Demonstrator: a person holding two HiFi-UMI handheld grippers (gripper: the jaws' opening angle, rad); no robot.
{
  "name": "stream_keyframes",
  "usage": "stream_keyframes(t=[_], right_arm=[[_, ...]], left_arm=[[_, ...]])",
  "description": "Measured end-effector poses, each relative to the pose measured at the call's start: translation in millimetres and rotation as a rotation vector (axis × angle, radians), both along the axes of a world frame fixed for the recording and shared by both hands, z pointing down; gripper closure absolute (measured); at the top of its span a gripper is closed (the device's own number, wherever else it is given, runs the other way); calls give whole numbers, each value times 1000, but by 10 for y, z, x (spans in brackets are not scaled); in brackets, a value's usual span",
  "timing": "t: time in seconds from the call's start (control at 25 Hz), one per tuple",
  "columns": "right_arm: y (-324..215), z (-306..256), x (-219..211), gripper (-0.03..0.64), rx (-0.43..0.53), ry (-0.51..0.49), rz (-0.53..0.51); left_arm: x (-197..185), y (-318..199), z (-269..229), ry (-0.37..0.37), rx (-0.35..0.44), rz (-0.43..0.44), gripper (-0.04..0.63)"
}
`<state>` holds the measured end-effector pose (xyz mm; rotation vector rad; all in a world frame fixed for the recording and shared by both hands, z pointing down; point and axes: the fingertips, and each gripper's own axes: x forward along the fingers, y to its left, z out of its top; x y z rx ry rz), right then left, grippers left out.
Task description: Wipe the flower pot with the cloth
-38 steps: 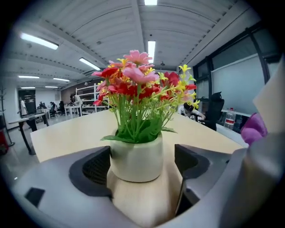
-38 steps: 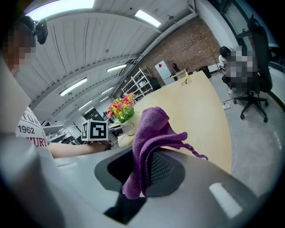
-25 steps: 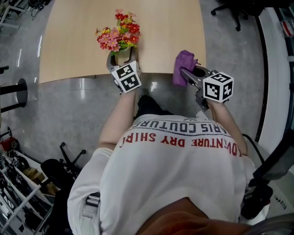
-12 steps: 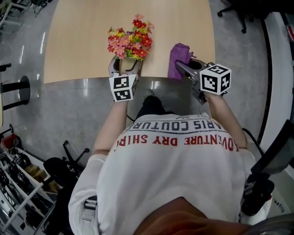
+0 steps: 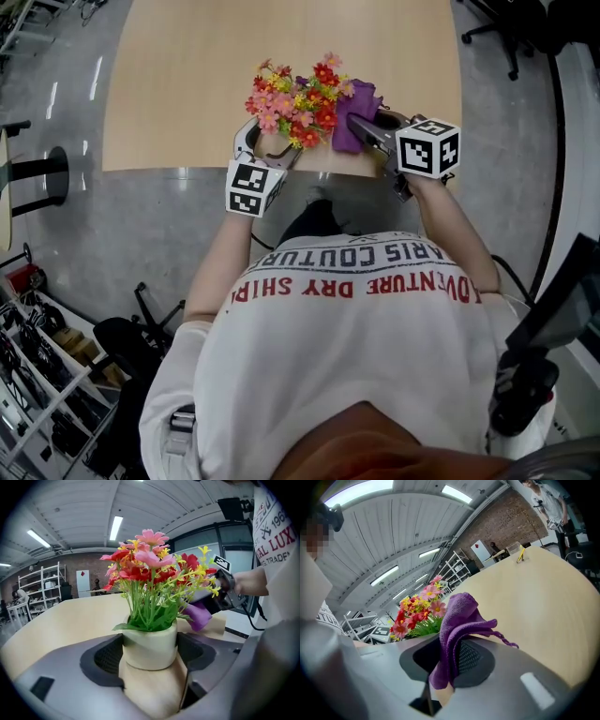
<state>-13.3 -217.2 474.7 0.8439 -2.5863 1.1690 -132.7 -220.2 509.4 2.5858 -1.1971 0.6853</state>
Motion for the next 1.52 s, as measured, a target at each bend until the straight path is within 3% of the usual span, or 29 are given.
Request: stream_keyframes(t=[0.48,0.6,0.84,1.0,1.16,1.4,1.52], right_arm=[[-208,89,-292,572,-35,5,-23],[-255,153,-287,574,-48,68,-32],[-324,315,-254,574,-37,296,-102],[-332,363,-271,574,-48,326,-126],[-324,306,-165,572,-30,271,-90],[-71,160,321,572,12,194,10],[143,37,629,572,27,174,50]], left_arm=[[-21,45,-133,-2,-5,41,227],[-31,50,-169,-5,-5,53,227],[-19,46,-219,-14,-17,93,227],[-39,41,-225,-17,-19,109,227],[-55,32,-196,-19,-13,118,227],[-66,115,-195,-71,38,-36,225],[59,242,-263,-29,47,-143,175]])
